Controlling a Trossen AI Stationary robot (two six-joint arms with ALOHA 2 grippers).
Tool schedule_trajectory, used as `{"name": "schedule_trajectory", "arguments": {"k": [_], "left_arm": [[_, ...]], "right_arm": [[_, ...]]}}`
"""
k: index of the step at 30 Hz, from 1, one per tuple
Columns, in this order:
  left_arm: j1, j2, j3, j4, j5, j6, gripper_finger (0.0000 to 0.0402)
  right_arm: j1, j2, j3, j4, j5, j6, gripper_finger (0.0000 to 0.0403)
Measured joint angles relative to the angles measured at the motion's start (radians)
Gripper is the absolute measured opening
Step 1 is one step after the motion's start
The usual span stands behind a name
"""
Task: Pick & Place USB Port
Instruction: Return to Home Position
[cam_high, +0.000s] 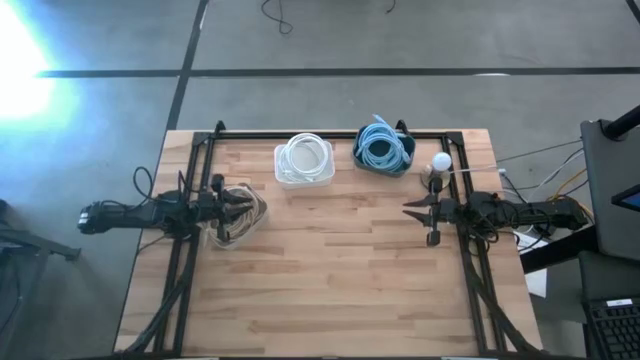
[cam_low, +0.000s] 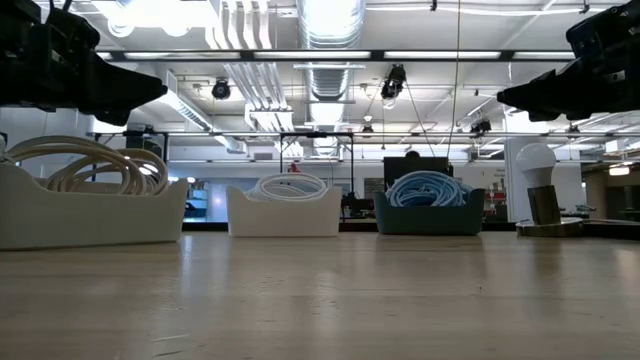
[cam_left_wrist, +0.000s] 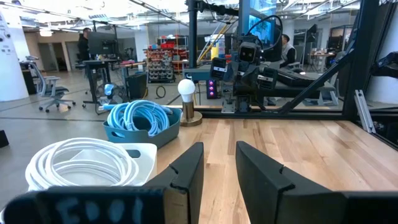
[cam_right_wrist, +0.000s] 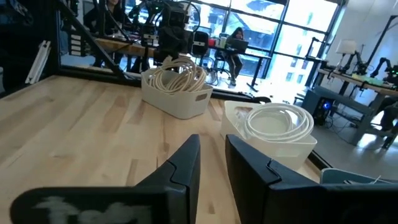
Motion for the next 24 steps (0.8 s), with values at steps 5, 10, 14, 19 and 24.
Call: {"name": "schedule_trajectory", "arguments": {"k": [5,10,14,19,24], "left_arm": [[0.000,0.000,0.000,0.000,0.000,0.000,0.0101],[0.000,0.000,0.000,0.000,0.000,0.000,0.0101],[0.000,0.000,0.000,0.000,0.000,0.000,0.0101],[-0.001,0.000,0.000,0.000,0.000,0.000,0.0101],[-0.001,0.000,0.000,0.000,0.000,0.000,0.0101]], "right_arm": [[0.000,0.000,0.000,0.000,0.000,0.000,0.0068],[0.000,0.000,0.000,0.000,-0.001,0.000,0.0075],[0.000,0.000,0.000,0.000,-0.001,0.000,0.0082],[0.000,0.001,0.000,-0.001,-0.001,0.000,0.0088],[0.000,0.001,0.000,-0.001,-0.001,0.000,0.0091]]}}
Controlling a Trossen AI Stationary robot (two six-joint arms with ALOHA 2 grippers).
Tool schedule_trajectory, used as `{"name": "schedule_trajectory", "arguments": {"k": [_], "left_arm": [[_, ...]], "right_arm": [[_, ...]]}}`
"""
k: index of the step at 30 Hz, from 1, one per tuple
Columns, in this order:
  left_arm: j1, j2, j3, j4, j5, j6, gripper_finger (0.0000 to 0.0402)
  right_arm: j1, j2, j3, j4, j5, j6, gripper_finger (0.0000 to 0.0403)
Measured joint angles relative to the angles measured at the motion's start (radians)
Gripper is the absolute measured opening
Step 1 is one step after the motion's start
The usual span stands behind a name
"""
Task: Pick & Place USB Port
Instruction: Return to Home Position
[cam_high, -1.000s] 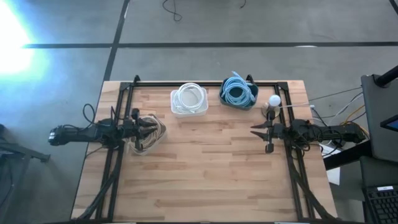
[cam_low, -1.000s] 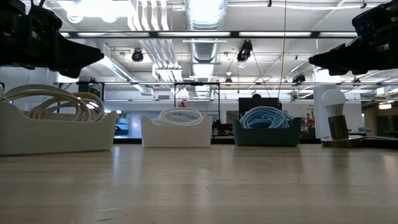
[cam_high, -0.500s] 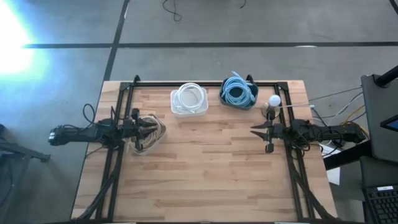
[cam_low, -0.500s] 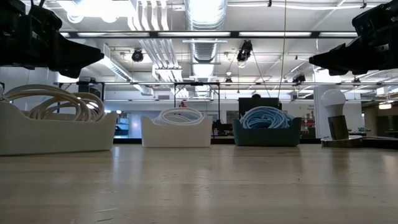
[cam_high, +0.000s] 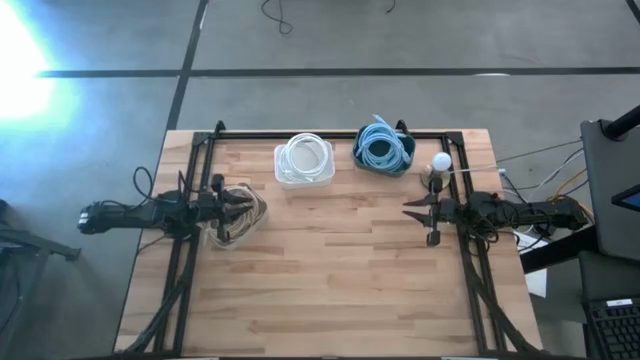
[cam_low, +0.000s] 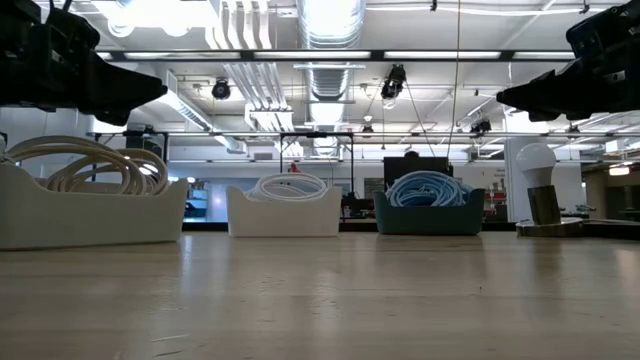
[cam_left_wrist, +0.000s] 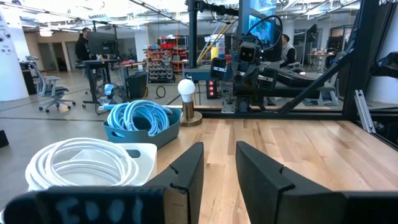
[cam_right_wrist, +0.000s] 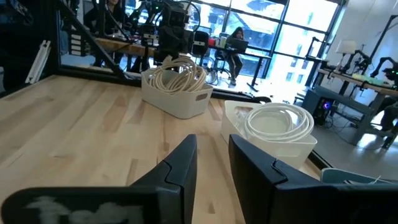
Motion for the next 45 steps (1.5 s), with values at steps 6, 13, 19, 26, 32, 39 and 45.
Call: {"name": "schedule_trajectory", "arguments": {"k": [6,13,19,26,32,39,45], "left_arm": [[0.000,0.000,0.000,0.000,0.000,0.000,0.0101],[0.000,0.000,0.000,0.000,0.000,0.000,0.0101],[0.000,0.000,0.000,0.000,0.000,0.000,0.0101],[0.000,0.000,0.000,0.000,0.000,0.000,0.0101],[0.001,0.000,0.000,0.000,0.000,0.000,0.0101],[0.001,0.000,0.000,0.000,0.000,0.000,0.0101],[0.001,0.000,0.000,0.000,0.000,0.000,0.0101]], "right_arm": [[0.000,0.000,0.000,0.000,0.000,0.000,0.0081],[0.000,0.000,0.000,0.000,0.000,0.000,0.0069],[0.000,0.000,0.000,0.000,0.000,0.000,0.0072],[0.000,0.000,0.000,0.000,0.000,0.000,0.0083],[0.000,0.000,0.000,0.000,0.000,0.000,0.0090],[0.000,0.000,0.000,0.000,0.000,0.000,0.0086],[0.000,0.000,0.000,0.000,0.000,0.000,0.0075]]}}
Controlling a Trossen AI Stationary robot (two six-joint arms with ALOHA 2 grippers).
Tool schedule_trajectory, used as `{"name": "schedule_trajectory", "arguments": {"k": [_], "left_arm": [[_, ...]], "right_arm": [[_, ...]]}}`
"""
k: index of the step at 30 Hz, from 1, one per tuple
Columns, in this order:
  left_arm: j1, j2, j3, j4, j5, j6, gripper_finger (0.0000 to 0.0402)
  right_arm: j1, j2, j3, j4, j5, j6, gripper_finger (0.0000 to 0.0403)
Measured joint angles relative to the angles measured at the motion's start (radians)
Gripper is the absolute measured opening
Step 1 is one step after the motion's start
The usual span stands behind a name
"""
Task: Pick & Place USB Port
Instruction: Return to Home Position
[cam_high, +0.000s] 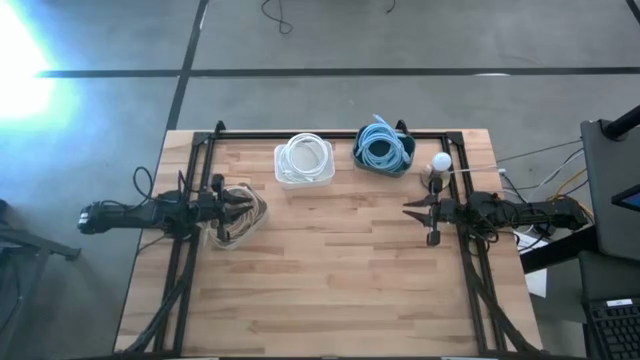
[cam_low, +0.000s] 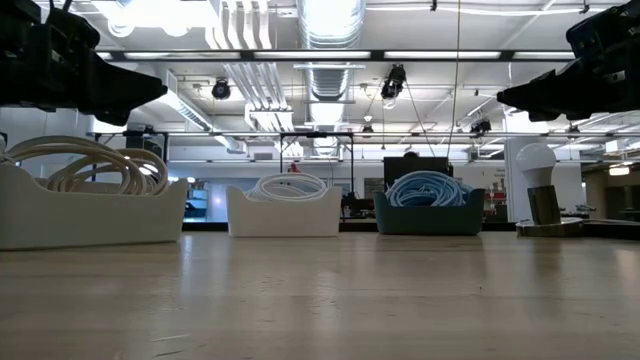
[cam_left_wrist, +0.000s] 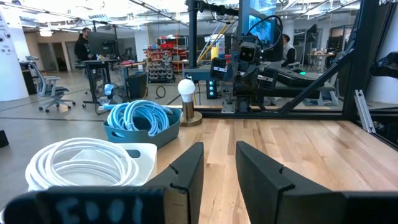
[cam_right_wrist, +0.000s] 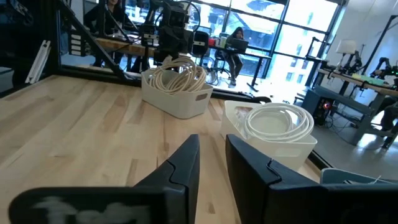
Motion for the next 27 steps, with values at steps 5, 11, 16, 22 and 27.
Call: {"name": "schedule_trajectory", "arguments": {"k": [5,11,16,22,27], "left_arm": [[0.000,0.000,0.000,0.000,0.000,0.000,0.0101],[-0.001,0.000,0.000,0.000,0.000,0.000,0.0101],[-0.001,0.000,0.000,0.000,0.000,0.000,0.0101],[-0.001,0.000,0.000,0.000,0.000,0.000,0.0101],[-0.001,0.000,0.000,0.000,0.000,0.000,0.0101]], "right_arm": [[0.000,0.000,0.000,0.000,0.000,0.000,0.0068],[0.000,0.000,0.000,0.000,0.000,0.000,0.0073],[0.000,0.000,0.000,0.000,0.000,0.000,0.0082],[0.000,0.000,0.000,0.000,0.000,0.000,0.0089],[0.000,0.000,0.000,0.000,0.000,0.000,0.0090]]}}
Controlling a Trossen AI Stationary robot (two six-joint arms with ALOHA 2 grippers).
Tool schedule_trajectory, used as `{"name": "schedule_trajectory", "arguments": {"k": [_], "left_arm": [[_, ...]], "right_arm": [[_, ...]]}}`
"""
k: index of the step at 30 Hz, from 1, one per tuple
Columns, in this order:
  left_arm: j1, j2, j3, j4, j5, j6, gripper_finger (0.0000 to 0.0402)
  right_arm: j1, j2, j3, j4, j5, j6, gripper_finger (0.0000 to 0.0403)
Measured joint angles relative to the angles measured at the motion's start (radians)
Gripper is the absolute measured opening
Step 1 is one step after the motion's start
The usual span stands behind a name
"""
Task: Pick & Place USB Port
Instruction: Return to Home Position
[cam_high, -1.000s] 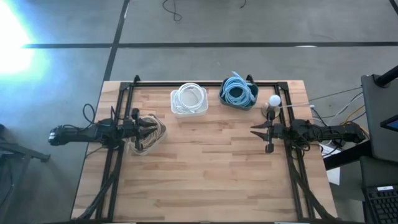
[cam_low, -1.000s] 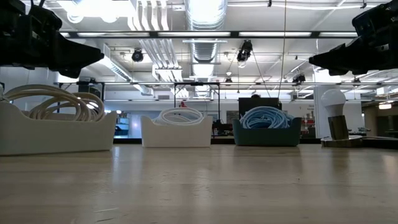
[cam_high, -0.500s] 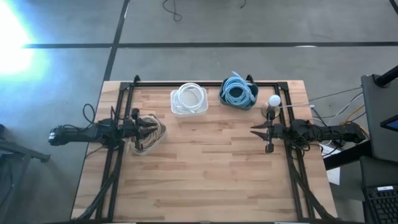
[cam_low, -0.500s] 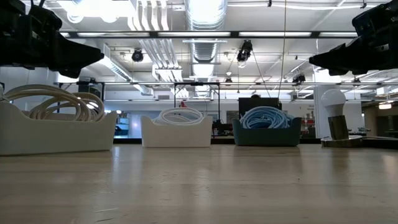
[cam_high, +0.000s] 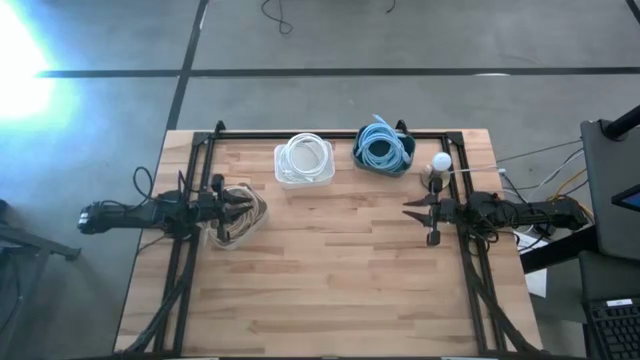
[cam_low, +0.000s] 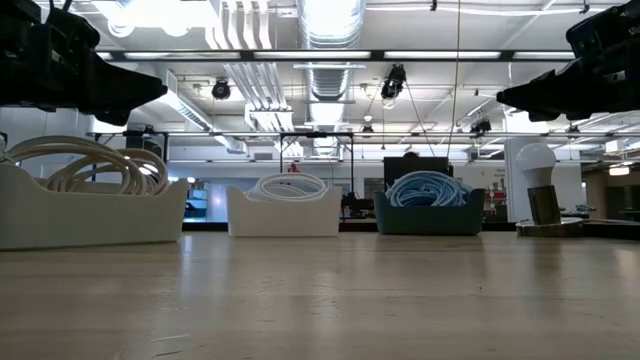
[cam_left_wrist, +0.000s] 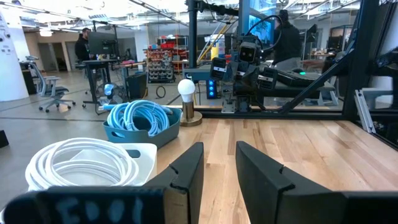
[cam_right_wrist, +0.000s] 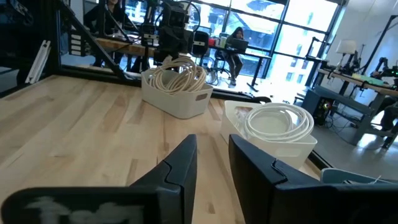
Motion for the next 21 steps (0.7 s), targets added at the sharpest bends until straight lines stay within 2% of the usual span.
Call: {"name": "schedule_trajectory", "arguments": {"k": [13,21], "left_arm": [[0.001,0.000,0.000,0.000,0.000,0.000,0.0101],[0.001,0.000,0.000,0.000,0.000,0.000,0.0101]], "right_arm": [[0.000,0.000,0.000,0.000,0.000,0.000,0.0068],[0.000,0.000,0.000,0.000,0.000,0.000,0.0076]]}}
